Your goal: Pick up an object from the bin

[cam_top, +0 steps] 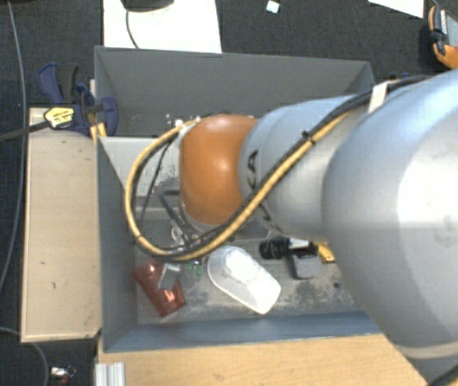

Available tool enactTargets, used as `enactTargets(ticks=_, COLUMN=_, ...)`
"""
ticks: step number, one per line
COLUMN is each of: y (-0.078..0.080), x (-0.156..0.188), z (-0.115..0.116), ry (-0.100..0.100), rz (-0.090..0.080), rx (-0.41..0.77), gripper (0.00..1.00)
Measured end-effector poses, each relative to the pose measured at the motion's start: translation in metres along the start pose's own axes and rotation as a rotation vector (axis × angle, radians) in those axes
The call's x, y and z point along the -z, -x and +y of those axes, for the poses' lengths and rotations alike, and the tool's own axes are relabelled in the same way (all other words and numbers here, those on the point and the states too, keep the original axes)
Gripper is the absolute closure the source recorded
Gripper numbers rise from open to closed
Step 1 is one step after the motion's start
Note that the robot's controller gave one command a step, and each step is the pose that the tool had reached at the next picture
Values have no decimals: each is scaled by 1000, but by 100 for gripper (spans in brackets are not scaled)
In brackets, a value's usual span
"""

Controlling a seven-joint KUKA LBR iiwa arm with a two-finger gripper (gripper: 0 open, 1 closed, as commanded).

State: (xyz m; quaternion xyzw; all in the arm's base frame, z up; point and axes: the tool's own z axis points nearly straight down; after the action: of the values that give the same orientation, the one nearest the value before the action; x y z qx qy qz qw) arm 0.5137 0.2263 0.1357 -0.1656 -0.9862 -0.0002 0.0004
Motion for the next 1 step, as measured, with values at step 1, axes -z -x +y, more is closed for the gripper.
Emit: enactTargets(ticks=1, y=-7, x=12, z=11, ry=3, rz=-4, rx=373, gripper=0)
